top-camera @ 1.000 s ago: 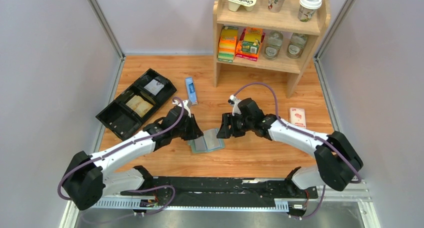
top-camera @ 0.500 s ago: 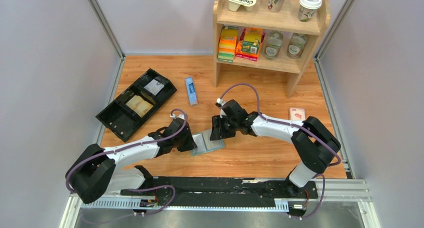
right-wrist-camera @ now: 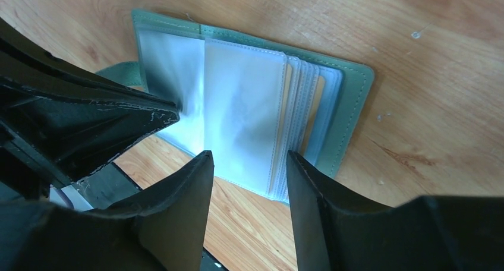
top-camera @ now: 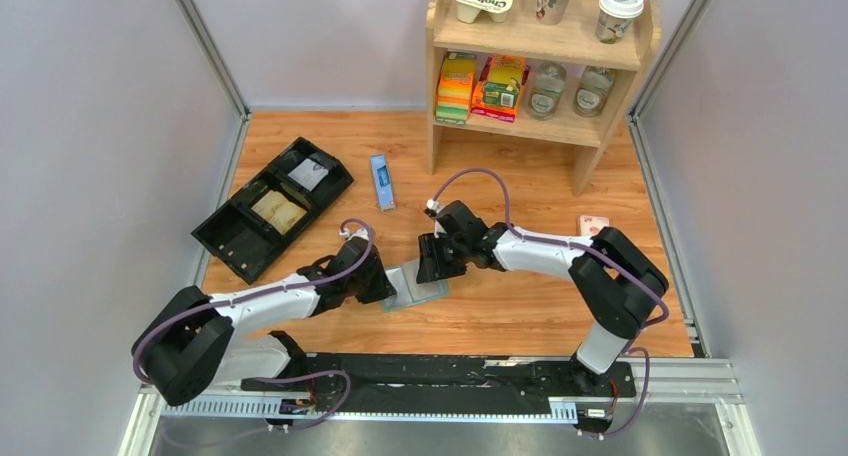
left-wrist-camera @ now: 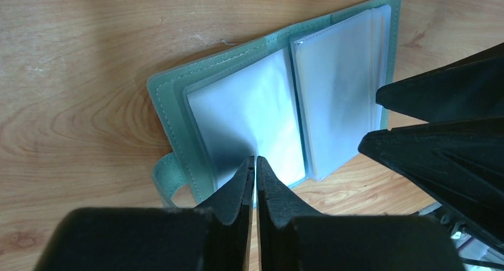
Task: Take the credit cards out of the card holder
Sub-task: Remove the credit card from the card holder.
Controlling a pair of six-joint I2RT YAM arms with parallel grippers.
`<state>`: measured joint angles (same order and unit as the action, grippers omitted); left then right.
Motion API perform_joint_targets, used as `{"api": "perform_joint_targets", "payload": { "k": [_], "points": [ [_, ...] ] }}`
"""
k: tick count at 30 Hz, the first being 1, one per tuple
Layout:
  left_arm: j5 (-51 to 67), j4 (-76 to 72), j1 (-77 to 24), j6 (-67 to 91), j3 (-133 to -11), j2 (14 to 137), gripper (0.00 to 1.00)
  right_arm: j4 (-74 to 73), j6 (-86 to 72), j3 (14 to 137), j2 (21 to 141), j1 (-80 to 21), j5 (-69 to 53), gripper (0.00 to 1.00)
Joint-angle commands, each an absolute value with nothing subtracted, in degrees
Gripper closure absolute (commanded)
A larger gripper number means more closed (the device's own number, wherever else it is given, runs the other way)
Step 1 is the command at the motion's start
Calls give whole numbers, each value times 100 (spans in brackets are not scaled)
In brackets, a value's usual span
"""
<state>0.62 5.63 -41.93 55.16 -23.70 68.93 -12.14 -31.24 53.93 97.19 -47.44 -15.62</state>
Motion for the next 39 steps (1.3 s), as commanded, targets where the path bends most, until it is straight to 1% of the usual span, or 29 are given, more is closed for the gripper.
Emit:
{"api": "perform_joint_targets", "payload": {
  "k": [1, 14, 23, 26, 33, 35, 39],
  "points": [
    [-35, 510, -4271, 5599, -2206, 7066, 89, -1055, -3138, 5634, 9774, -4851, -1863, 49],
    [-35, 440, -4324, 5713, -2162, 7093, 90, -1028, -3208, 5748, 9615, -4887, -2276, 48],
    [-123, 474, -4333, 5897, -2013, 6821, 91, -1019, -3234, 5801, 9563, -4896, -2303, 41],
    [-176, 483, -4316, 5941, -1978, 6733, 91, -1125, -3234, 5810, 9501, -4896, -2066, 32],
    [-202, 501, -4324, 5994, -1916, 6653, 92, -1265, -3129, 5783, 9273, -4896, -1758, 20],
    [-220, 483, -4333, 6021, -1872, 6618, 92, -1362, -3050, 5836, 9159, -4904, -1644, 12],
    [-246, 475, -4324, 6091, -1819, 6574, 93, -1520, -2874, 5915, 8948, -4904, -1494, 0]
  ]
}}
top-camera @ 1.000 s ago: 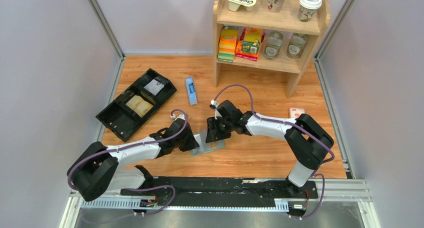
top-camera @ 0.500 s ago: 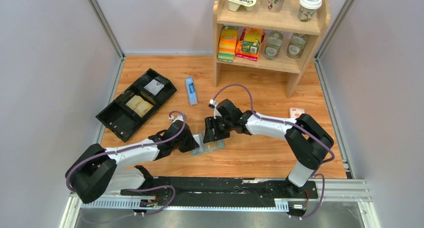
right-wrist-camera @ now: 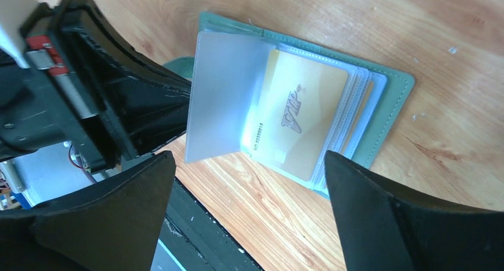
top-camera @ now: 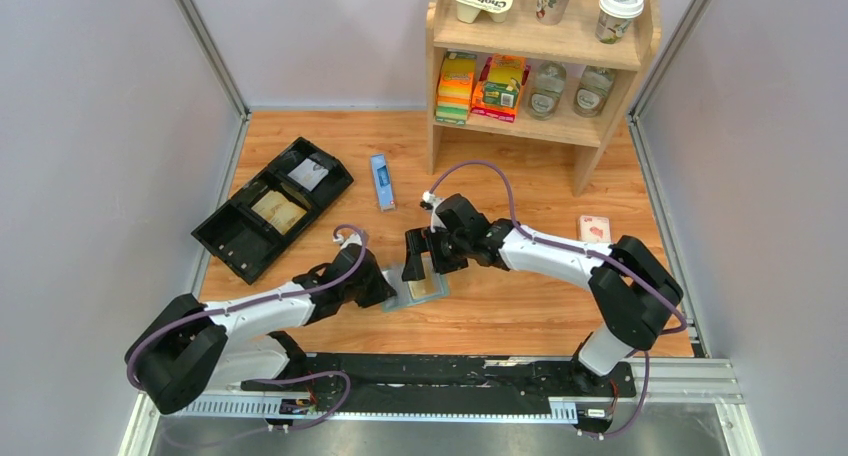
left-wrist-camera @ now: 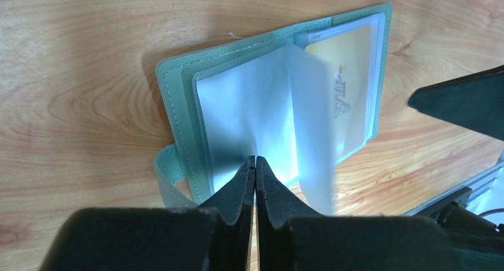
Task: Take the credit cards out of the card holder
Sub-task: Remove the credit card from the card holder.
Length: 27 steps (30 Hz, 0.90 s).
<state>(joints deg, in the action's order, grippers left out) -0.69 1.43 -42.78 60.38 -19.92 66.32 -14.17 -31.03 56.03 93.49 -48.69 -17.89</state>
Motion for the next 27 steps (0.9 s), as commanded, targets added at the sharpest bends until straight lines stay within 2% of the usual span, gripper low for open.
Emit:
{"api": "perform_joint_targets", "payload": {
  "k": [1, 6, 9, 15, 18, 22, 26, 27],
  "points": [
    [-272, 483, -4333, 6100, -1793, 6539, 93, -1529, -2831, 5924, 8895, -4896, -1477, 0],
    [-334, 597, -4324, 6152, -1767, 6390, 93, -1564, -2751, 5924, 8833, -4895, -1424, 2],
    [-527, 1201, -4333, 6135, -1863, 5900, 91, -1652, -2716, 5915, 8894, -4895, -1266, 5],
    [-1370, 3012, -4324, 6161, -2152, 4229, 73, -1661, -2611, 5836, 9026, -4869, -1169, 10],
    [-1661, 3532, -4324, 6056, -2381, 3474, 70, -1609, -2566, 5801, 9079, -4860, -1143, 11],
    [-1303, 2886, -4324, 5880, -2715, 3462, 66, -1512, -2558, 5792, 9219, -4808, -1195, 15],
    [-652, 1665, -4324, 5862, -2856, 4400, 66, -1450, -2575, 5845, 9395, -4781, -1266, 25],
    [-546, 1435, -4333, 5906, -2883, 4630, 66, -1441, -2566, 5853, 9448, -4790, -1257, 30]
  ]
}}
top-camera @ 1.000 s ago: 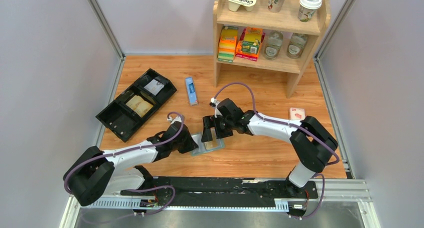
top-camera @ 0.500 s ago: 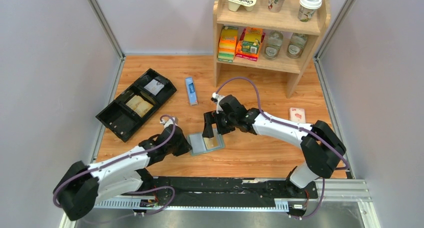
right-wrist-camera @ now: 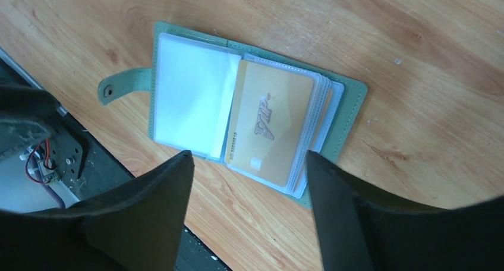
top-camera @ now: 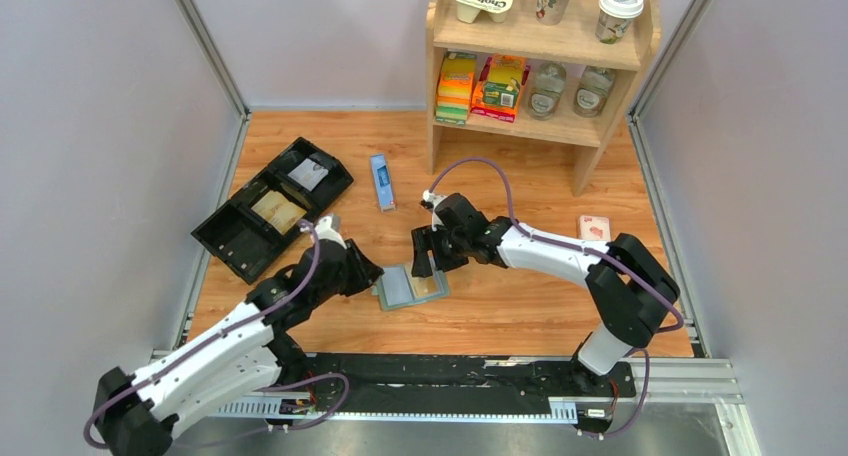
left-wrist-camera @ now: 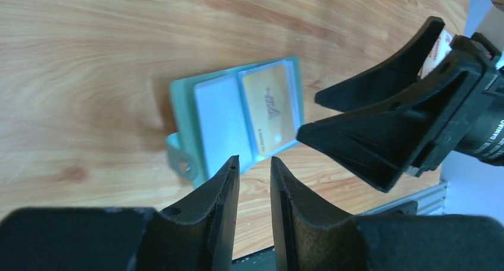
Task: Take the credit cards out of the card holder
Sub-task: Remove the credit card from the card holder.
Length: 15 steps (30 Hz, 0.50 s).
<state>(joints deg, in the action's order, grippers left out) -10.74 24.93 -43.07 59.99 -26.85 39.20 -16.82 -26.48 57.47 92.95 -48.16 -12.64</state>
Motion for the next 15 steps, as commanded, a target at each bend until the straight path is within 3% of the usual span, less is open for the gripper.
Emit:
{"api": "perform_joint_targets", "payload": {
  "k": [1, 6, 15],
  "points": [
    [-397, 1102, -4316, 5976, -2952, 4980, 66, -1433, -2566, 5862, 9457, -4764, -1257, 36],
    [-307, 615, -4324, 5950, -3304, 6160, 72, -1354, -2566, 5783, 9606, -4685, -1222, 53],
    [-141, -324, -4254, 6196, -2760, 6987, 70, -1178, -2549, 5555, 9685, -4614, -1301, 57]
  ]
}}
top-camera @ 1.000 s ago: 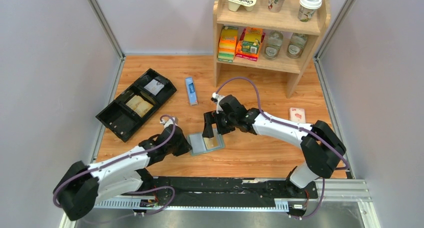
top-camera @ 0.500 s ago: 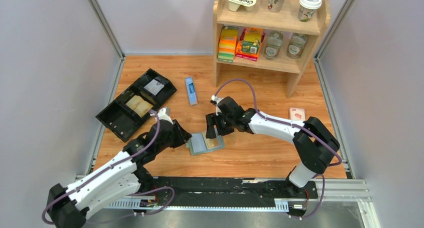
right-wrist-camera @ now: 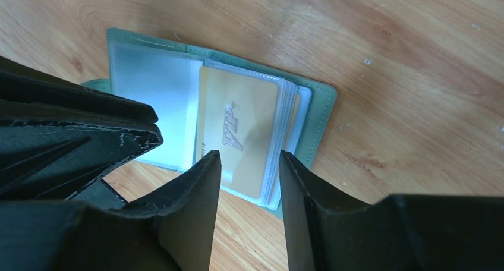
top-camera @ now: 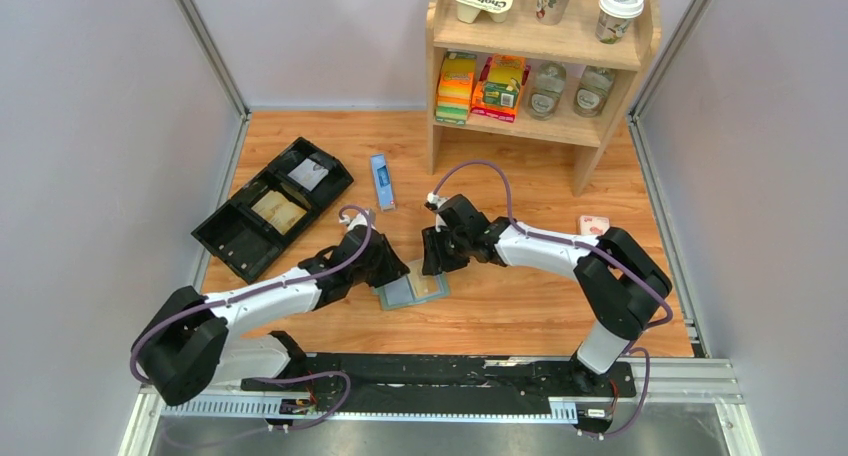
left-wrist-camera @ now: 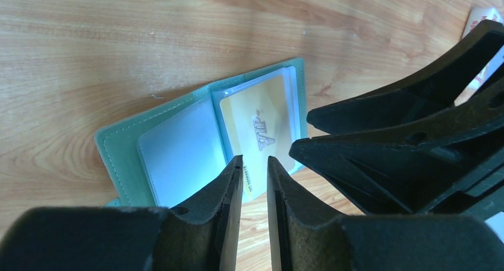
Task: Take the credit cards out of the card holder
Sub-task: Remove the credit card from the card holder.
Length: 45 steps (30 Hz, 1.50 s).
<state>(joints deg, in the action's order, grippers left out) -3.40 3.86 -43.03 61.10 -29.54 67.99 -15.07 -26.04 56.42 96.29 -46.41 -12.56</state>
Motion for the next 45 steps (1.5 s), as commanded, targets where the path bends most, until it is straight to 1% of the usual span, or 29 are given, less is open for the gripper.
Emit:
{"api": "perform_joint_targets", "payload": {
  "k": [1, 12, 20, 24, 28, 34, 39, 45],
  "points": [
    [-45, -491, -4254, 6170, -2725, 7066, 70, -1160, -2558, 5555, 9703, -4614, -1327, 57],
    [334, -1845, -4069, 6565, -1838, 7339, 63, -818, -2593, 5449, 9835, -4614, -1801, 59],
    [475, -3478, -4061, 7075, -1047, 7567, 62, -624, -2672, 5370, 9967, -4614, -2083, 60],
    [457, -3796, -4061, 7110, -914, 7480, 64, -668, -2689, 5353, 9993, -4614, -1995, 60],
    [343, -4025, -4061, 7119, -730, 7234, 70, -668, -2716, 5326, 10063, -4605, -1986, 60],
    [237, -4052, -4061, 6917, -633, 6601, 76, -677, -2751, 5300, 10178, -4588, -2004, 61],
    [316, -4095, -4061, 6715, -677, 6328, 78, -677, -2760, 5291, 10230, -4597, -2013, 61],
    [606, -4333, -4061, 6653, -747, 6687, 79, -668, -2760, 5317, 10283, -4597, -2074, 61]
  ]
}}
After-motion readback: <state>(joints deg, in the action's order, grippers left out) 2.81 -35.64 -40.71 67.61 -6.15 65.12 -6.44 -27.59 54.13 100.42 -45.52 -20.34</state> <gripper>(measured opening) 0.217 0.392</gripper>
